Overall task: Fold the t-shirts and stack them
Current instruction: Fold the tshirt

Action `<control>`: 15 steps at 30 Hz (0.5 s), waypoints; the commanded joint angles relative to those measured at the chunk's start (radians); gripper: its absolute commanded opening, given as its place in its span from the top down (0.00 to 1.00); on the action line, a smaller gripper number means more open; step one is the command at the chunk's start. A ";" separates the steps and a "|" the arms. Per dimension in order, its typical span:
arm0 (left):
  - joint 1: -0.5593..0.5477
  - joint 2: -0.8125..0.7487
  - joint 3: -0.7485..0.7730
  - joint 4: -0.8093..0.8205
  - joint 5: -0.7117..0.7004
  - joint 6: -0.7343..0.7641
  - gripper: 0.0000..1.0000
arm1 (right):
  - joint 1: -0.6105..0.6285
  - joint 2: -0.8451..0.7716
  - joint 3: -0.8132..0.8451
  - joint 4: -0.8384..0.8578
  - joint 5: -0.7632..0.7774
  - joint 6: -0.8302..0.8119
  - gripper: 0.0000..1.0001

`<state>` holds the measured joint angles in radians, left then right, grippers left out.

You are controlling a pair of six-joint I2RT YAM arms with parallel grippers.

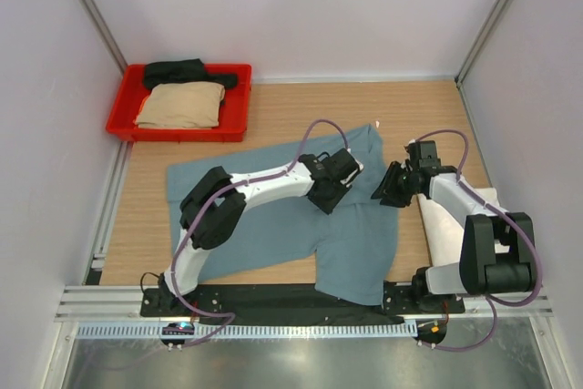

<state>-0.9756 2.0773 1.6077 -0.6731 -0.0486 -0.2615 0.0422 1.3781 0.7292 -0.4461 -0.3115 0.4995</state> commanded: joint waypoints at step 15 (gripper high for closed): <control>-0.011 0.064 0.080 -0.085 -0.217 0.042 0.69 | -0.013 -0.027 -0.020 0.035 -0.037 -0.012 0.59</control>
<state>-0.9863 2.1319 1.6543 -0.7403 -0.2451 -0.2298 0.0307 1.3571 0.7166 -0.4381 -0.3279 0.4961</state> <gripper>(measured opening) 0.310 0.409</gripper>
